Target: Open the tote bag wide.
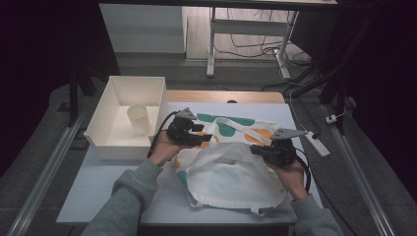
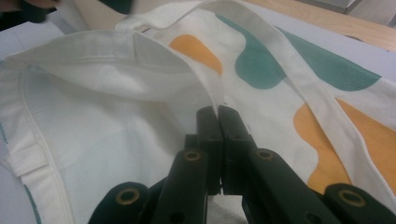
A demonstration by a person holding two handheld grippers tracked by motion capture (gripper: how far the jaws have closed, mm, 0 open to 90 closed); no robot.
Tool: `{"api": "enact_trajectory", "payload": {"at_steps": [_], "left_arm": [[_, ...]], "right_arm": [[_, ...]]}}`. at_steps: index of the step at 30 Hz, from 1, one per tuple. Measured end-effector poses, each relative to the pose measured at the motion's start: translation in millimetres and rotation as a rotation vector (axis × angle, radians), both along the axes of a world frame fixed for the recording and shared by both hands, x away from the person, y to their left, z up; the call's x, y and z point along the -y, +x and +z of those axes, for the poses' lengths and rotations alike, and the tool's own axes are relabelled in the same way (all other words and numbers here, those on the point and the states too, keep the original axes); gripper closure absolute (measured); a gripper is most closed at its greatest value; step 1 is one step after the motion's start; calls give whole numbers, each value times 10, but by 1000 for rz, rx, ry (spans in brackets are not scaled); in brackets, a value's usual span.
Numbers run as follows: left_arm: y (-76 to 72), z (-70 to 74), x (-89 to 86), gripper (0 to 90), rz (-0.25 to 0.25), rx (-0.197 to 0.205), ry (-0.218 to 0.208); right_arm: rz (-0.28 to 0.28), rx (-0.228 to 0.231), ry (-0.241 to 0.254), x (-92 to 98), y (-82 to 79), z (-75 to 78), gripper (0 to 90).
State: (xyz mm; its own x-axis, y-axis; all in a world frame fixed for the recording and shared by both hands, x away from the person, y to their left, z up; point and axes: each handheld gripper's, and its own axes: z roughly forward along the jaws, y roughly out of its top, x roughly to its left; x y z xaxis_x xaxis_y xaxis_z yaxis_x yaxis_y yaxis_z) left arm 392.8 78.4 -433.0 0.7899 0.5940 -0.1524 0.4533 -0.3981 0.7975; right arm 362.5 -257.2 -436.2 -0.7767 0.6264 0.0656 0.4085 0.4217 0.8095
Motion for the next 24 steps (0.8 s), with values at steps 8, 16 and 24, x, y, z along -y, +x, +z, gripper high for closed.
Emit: {"api": "enact_trajectory", "payload": {"at_steps": [8,16,24], "left_arm": [[-379,208,86,413,-100,74,16],[-328,103,482,428,-162,118,111],[-119,-45,675,528,-181,98,183]], "right_arm": [[5,12,-6,-8,7,7,888],[6,6,-7,-27,18,-12,887],[11,5,0,-24,12,-9,888]]}}
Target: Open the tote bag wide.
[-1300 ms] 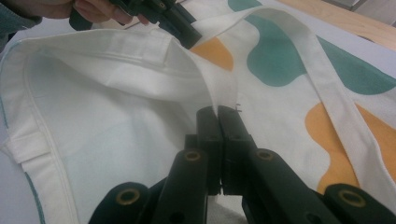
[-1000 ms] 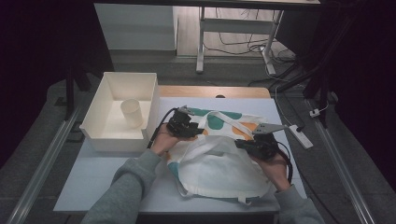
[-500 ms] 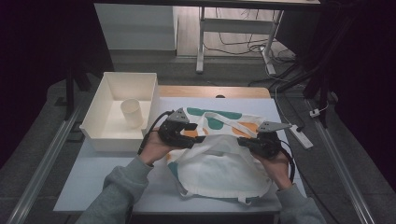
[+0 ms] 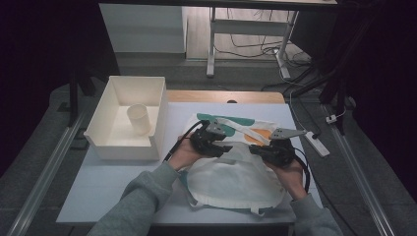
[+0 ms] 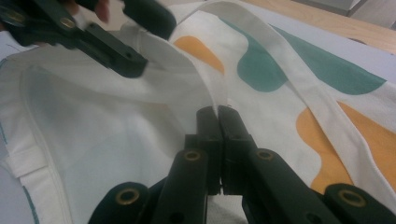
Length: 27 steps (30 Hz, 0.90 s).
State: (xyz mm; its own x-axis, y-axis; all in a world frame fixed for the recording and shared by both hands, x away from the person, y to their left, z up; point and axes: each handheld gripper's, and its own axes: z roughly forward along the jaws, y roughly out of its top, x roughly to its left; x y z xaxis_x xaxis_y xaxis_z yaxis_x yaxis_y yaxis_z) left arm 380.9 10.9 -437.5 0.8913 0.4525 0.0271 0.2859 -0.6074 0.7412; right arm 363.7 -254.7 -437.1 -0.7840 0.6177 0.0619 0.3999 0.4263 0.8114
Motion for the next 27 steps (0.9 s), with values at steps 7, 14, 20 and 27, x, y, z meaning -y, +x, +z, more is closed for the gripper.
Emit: {"api": "enact_trajectory", "payload": {"at_steps": [7,14,20,27], "left_arm": [[67,-82,-58,861,-12,-32,10],[130,-102,-117,874,16,-53,-35],[173,-131,-120,874,36,-60,-46],[200,-138,-149,874,49,-72,-72]], "right_arm": [[4,1,1,-16,9,-5,887],[-9,50,-25,-138,-136,134,614],[147,45,-75,-575,-486,226,554],[166,-42,-154,-889,-452,-152,490]]}}
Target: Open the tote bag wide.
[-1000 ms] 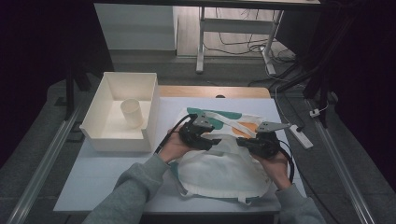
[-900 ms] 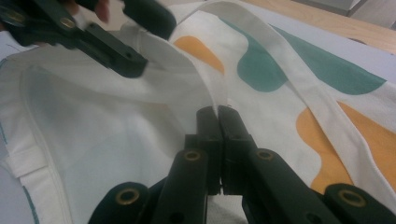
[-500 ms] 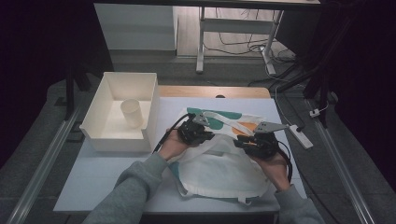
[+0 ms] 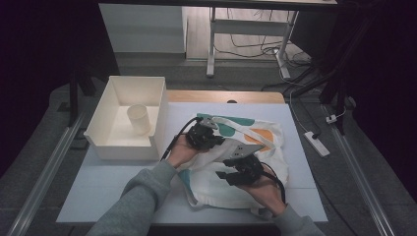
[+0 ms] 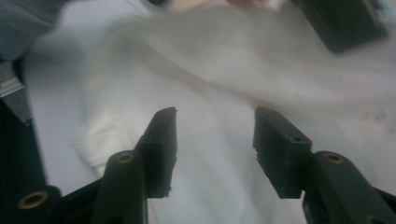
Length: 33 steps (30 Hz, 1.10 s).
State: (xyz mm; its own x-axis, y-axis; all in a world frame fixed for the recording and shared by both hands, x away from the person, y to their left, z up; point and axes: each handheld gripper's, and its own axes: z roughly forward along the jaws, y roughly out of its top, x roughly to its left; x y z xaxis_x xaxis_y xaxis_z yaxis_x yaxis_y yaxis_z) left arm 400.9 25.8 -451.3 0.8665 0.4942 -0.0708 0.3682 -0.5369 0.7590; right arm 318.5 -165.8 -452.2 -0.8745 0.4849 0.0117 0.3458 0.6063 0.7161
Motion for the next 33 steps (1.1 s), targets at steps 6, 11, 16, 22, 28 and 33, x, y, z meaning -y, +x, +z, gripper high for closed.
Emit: {"api": "enact_trajectory", "payload": {"at_steps": [6,11,16,22,28,33], "left_arm": [[13,-17,9,874,-1,-4,6],[1,-6,6,874,5,-2,-3],[-1,0,-2,874,7,1,-9],[-2,3,-6,874,7,2,-12],[-25,21,16,874,11,11,-6],[-24,15,14,874,20,17,-14]], "right_arm": [[-70,-12,-48,65,181,-166,443],[-82,20,-136,25,231,-292,455],[-84,8,-173,35,290,-406,541],[-79,3,-181,49,321,-426,590],[-80,-13,-209,57,381,-538,650],[-72,4,-197,79,356,-540,798]]}}
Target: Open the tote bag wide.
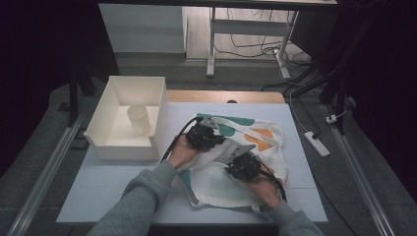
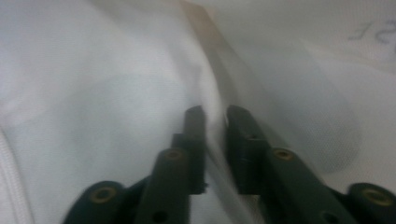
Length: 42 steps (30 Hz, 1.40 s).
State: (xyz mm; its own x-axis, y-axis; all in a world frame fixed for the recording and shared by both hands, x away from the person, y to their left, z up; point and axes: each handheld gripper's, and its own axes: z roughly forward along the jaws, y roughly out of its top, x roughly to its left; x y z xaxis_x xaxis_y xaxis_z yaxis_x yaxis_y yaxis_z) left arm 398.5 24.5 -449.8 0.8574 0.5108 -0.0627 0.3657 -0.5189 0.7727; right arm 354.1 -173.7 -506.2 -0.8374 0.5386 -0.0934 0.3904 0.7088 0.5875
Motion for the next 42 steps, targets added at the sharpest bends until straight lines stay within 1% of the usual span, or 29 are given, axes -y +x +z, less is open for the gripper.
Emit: {"api": "enact_trajectory", "payload": {"at_steps": [2,4,8,9,10,11,12,14,16,18,21,23,25,27,28,29,30,31,33,34,38,40,42], "left_arm": [[16,-14,-14,874,6,-2,-4],[32,-28,-32,874,9,-5,-12],[49,-38,-64,874,24,-8,-24],[47,-36,-64,875,28,-4,-24],[42,-33,-62,875,34,3,-21],[31,-27,-61,875,41,13,-19],[25,-22,-64,875,46,18,-20],[13,-3,-87,875,53,28,-30],[2,16,-107,875,60,39,-39],[-6,32,-122,875,65,53,-44],[-9,46,-152,875,74,62,-55],[-23,47,-176,875,82,76,-57],[-43,50,-201,875,94,88,-57],[-58,62,-224,875,101,90,-60],[-64,68,-231,875,104,92,-61],[-71,71,-232,875,107,96,-60],[-74,71,-231,874,109,102,-54],[-71,67,-229,874,111,105,-51],[-52,52,-229,875,109,100,-52],[-44,44,-229,875,110,95,-53],[-29,19,-223,875,110,79,-52],[-26,22,-226,875,108,76,-53],[-22,24,-235,875,106,74,-57]], "right_arm": [[9,14,3,-1,-20,9,855],[20,24,-3,-2,-32,19,872],[38,20,11,22,-48,45,883],[47,19,21,39,-78,65,884],[47,19,21,39,-78,65,884],[62,24,27,53,-128,135,885],[62,24,27,53,-128,135,885],[72,30,51,66,-170,198,885],[82,28,69,75,-216,261,885],[93,21,78,74,-240,299,885],[101,11,91,62,-253,333,885],[110,11,87,40,-268,347,885],[122,13,73,-1,-296,351,885],[137,12,61,-40,-330,350,884],[155,3,56,-73,-374,355,885],[155,3,56,-73,-374,355,885],[176,2,38,-99,-422,377,884],[176,2,38,-99,-422,377,884],[185,11,27,-117,-461,405,884],[185,12,31,-122,-468,411,884],[188,-8,41,-104,-435,382,884],[188,3,39,-106,-445,373,884],[191,37,28,-115,-479,385,884]]}}
